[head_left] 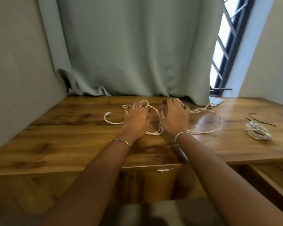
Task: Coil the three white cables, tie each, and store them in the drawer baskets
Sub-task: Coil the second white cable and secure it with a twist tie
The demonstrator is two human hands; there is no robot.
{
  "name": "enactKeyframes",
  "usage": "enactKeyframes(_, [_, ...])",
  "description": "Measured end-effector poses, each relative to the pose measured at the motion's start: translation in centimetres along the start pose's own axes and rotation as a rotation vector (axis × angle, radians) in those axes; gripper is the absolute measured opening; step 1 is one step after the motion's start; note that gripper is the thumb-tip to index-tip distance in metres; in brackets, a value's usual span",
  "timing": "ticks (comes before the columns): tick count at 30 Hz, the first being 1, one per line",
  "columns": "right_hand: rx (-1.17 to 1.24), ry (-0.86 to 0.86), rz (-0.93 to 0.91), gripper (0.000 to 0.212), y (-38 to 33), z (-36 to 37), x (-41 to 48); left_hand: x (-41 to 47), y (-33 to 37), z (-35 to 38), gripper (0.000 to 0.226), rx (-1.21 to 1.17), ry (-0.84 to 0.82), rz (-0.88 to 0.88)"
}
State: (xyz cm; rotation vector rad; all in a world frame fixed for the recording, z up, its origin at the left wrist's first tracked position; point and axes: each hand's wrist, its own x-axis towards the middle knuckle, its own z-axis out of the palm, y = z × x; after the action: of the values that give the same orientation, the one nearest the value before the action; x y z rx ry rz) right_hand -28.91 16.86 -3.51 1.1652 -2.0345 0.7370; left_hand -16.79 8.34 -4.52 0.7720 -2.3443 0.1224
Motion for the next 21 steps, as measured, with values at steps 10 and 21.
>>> enactKeyframes(10, [0.12, -0.328, -0.233, 0.038, -9.6, 3.9, -0.5, -2.3, -9.0, -3.1, 0.035, 0.137, -0.167, -0.161])
enactKeyframes(21, [0.125, -0.474, -0.497, 0.019, -11.4, 6.9, 1.5, -1.8, -12.7, -2.8, 0.027, 0.141, -0.23, -0.132])
